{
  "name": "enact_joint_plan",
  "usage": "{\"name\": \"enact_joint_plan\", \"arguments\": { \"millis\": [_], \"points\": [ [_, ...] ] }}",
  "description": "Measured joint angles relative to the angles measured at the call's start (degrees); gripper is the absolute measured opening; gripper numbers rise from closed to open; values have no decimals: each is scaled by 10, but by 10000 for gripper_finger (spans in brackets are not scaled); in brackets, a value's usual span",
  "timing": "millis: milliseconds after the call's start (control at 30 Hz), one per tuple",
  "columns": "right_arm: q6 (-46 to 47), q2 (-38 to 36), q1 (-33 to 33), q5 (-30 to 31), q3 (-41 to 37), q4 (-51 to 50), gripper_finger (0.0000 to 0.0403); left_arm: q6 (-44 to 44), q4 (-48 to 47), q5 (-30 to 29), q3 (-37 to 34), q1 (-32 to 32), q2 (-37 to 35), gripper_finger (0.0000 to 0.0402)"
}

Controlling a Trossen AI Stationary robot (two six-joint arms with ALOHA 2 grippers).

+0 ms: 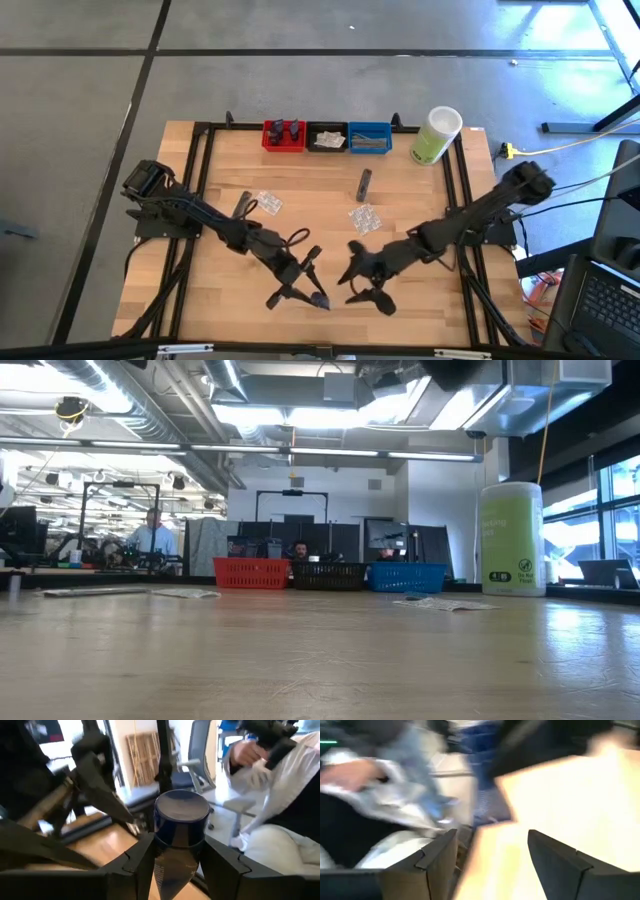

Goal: Pick & Place Travel size toiletries
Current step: Put the blue shave cream into the red bin

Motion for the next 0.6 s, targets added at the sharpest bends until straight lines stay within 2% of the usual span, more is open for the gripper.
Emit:
{"name": "enact_joint_plan", "arguments": {
  "millis": [67, 200, 467, 600],
  "points": [
    [32, -22, 16, 77, 0, -64, 244, -11, -24, -24, 0, 0, 0, 143],
    [67, -35, 46, 196, 0, -120, 229, -14, -73, -133, 0, 0, 0, 143],
    [30, -10, 60, 285, 0, -115, 197, -75, -134, -320, 0, 0, 0, 143],
    [-3, -6, 56, 305, 0, -108, 186, -117, -159, -378, 0, 0, 0, 143]
  ]
}}
